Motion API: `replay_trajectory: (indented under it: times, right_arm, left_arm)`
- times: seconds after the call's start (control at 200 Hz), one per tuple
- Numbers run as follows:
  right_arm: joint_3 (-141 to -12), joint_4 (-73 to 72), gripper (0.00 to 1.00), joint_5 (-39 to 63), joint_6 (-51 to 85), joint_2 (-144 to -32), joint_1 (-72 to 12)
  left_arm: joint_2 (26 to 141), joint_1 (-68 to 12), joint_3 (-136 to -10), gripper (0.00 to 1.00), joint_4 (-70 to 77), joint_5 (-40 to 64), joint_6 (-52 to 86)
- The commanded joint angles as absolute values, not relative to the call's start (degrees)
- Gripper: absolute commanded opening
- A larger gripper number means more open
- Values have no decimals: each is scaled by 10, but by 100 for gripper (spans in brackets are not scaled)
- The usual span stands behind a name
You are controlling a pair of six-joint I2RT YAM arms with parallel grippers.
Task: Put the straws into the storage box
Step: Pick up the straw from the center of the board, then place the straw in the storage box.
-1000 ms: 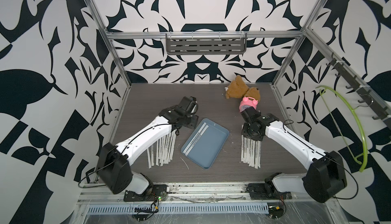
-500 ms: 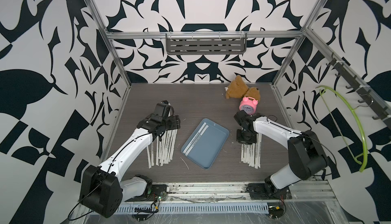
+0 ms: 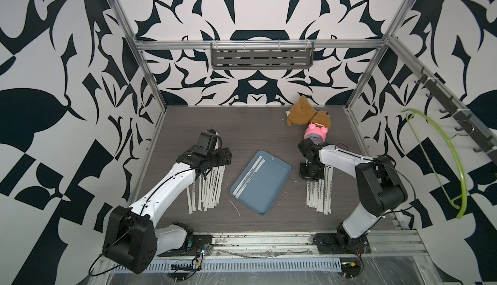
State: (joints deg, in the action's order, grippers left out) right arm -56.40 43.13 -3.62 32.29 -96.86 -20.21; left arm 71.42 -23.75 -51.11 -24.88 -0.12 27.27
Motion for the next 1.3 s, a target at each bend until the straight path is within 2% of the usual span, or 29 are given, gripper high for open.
replay_trajectory:
  times: [0.0,0.28,0.545,0.665,0.795,0.89,1.01,1.295]
  right_arm:
    - [-578,429,20,-36,311,-969,-200]
    - [-556,426,12,-37,330,-952,-203]
    - [-566,472,9,-44,421,-868,-233]
    - [-591,506,6,-61,507,-823,-280]
    - [-636,525,5,-101,645,-811,-375]
    - [-674,495,4,-141,737,-842,-442]
    - [-739,470,4,-162,800,-934,-504]
    - [-784,412,4,-128,825,-1057,-520]
  left_arm:
    - [717,-237,-506,74,-243,9,276]
    - [716,-237,-501,74,-243,14,278]
    - [711,-237,-502,74,-251,3,272]
    - [692,-237,-493,74,-257,-18,263]
    - [681,-237,-470,73,-239,-12,270]
    - [683,-237,-467,73,-242,-7,276]
    - [674,-237,-460,73,-239,-15,277]
    - [646,-237,-444,73,-248,-29,266]
